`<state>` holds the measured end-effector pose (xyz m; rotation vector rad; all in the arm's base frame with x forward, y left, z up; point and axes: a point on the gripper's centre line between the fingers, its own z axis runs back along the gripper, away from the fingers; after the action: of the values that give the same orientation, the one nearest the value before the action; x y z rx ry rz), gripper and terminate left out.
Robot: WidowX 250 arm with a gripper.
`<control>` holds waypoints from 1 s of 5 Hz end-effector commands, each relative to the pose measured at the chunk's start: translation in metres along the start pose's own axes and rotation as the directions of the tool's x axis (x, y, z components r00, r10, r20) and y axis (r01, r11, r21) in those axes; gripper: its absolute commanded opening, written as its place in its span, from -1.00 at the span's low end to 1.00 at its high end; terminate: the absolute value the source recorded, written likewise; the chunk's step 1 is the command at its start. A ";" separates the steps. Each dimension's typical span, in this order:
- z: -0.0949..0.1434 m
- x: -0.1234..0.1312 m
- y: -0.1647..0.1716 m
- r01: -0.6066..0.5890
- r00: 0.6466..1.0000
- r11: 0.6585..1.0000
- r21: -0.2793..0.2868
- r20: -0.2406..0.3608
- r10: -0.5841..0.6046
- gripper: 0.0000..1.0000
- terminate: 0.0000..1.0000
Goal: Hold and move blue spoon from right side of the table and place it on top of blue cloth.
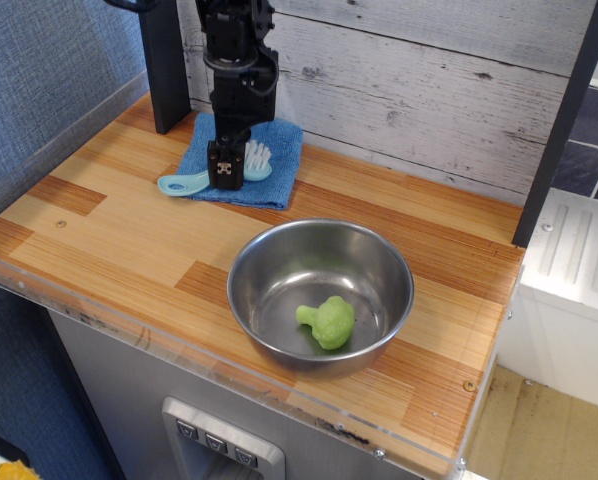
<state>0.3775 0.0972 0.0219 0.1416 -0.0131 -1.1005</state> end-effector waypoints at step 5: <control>0.115 -0.012 0.006 -0.064 0.988 0.991 0.118 0.149 0.046 1.00 -1.00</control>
<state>0.3705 0.0891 0.1110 0.1122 -0.1634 -1.0636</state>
